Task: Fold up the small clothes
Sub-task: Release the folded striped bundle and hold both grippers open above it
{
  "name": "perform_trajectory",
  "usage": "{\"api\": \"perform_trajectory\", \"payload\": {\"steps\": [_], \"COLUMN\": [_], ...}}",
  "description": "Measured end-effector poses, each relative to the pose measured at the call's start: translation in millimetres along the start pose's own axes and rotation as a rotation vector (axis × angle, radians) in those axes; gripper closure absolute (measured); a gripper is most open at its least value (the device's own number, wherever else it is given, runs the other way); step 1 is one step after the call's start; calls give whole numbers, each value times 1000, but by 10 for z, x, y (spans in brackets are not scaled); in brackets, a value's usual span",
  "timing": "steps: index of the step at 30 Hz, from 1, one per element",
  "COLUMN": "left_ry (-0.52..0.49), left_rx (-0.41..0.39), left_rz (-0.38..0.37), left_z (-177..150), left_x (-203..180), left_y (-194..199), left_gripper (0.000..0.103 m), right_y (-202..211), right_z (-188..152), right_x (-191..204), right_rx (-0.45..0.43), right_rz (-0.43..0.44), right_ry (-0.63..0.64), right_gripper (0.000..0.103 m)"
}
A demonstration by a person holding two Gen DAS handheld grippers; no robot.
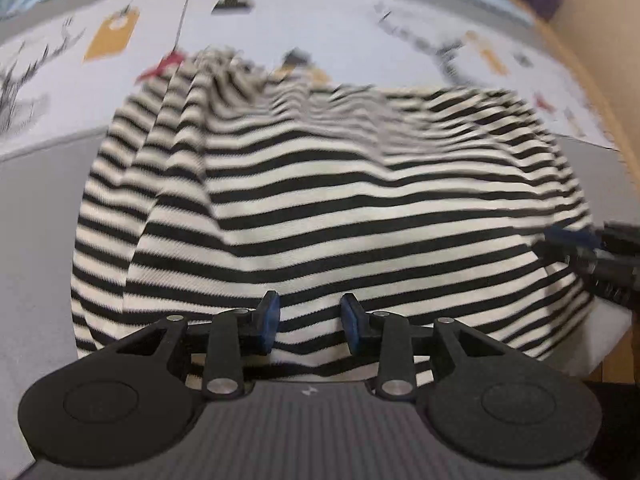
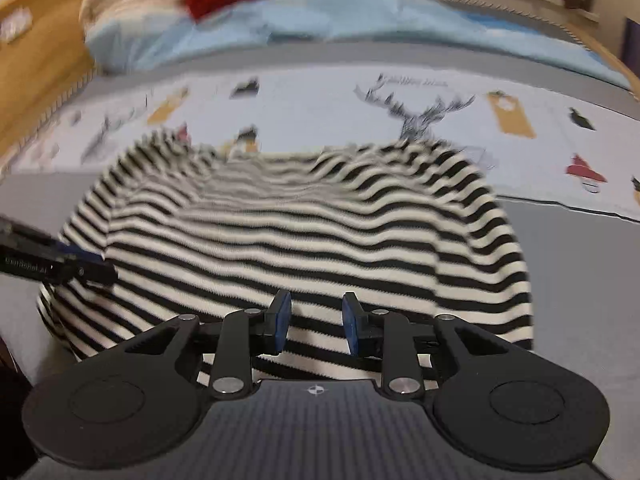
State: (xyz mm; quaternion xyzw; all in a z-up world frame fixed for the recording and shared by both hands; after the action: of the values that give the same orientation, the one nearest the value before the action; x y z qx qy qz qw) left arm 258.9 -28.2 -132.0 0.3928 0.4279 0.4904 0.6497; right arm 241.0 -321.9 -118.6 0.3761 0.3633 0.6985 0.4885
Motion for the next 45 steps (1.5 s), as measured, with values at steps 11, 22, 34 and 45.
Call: {"api": "perform_trajectory", "payload": {"steps": [11,22,34,45], "left_ry": [125,202,96,137], "left_rx": [-80,-127,-32,-324], "left_rz": [-45,-43,-2,49], "left_z": [274,214,-175,-374], "left_x": [73,318,565,631], "left_y": [70,260,383,1264], "left_gripper": [66,62,60,47], "right_y": [-164,-104,65,707], "right_z": [125,-31,-382,-420], "right_x": [-131,-395,-375,-260], "right_rx": [42,79,162,-84], "right_rz": [-114,-156,-127,-243], "right_ry": [-64,-188,-134,-141], "right_gripper": [72,68,55,54]}}
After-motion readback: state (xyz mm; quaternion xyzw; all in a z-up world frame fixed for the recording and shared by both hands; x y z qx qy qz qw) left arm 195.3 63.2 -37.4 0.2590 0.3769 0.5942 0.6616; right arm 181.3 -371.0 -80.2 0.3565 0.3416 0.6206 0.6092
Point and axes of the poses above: each gripper's, at about its wrist camera, not at the fingertips, and y roughly against the way its jaws point, x to its left, z to its top, the point moved 3 cm from there along -y, roughly the way its jaws point, and after that the axes turned 1 degree about -z, right-handed, at the moved point
